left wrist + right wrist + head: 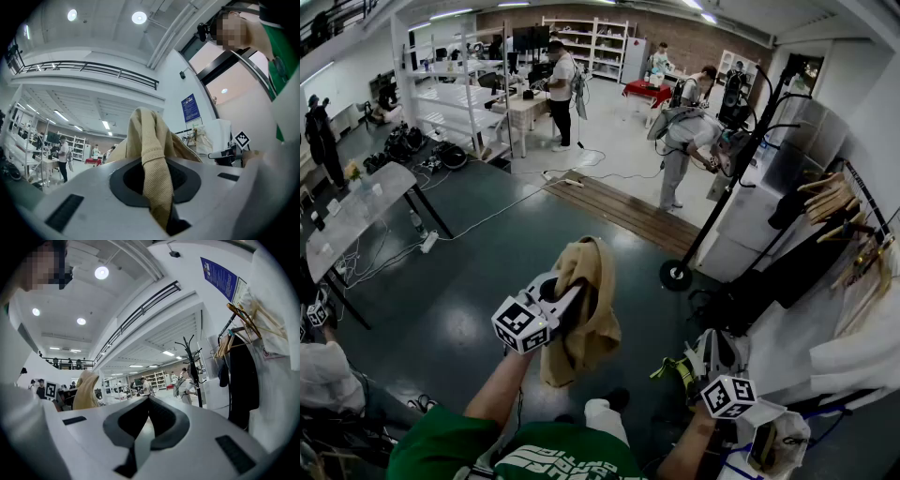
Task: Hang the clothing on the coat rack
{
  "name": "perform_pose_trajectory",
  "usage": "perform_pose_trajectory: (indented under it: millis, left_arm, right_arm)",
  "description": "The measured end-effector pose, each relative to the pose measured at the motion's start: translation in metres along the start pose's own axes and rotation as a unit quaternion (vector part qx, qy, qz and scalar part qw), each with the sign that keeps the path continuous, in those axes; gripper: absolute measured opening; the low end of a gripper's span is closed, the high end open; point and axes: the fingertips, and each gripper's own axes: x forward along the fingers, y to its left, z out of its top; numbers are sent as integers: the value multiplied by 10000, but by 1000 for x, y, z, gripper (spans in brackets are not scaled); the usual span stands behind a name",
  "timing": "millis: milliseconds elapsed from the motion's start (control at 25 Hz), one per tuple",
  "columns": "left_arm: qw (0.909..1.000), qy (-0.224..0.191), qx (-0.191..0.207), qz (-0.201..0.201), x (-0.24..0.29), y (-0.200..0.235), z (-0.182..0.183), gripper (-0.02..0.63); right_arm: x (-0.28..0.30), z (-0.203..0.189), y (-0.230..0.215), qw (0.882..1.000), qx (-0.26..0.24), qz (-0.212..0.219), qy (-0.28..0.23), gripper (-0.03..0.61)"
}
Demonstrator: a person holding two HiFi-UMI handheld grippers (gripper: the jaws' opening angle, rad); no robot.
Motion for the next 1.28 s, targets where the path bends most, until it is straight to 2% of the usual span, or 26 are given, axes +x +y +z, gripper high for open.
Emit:
perform_pose_trajectory:
  millis: [360,640,960,1280]
  left_arm:
    - [9999,59,-38,-117,26,3,-6,43]
    - [9994,89,-87,-323,74,15,-9,42]
    - [9974,36,-85,-718,163,31,-17,43]
    - [9960,-184,9,-879,258,41,2,43]
  right_arm:
    - [4,-1,-18,9999,29,-142,33,8]
    - [23,12,-45,9995,44,-319,-76,8]
    - [64,34,-97,9974,-245,-662,-145,8]
    - [116,73,-158,9972,-272,-604,-341,8]
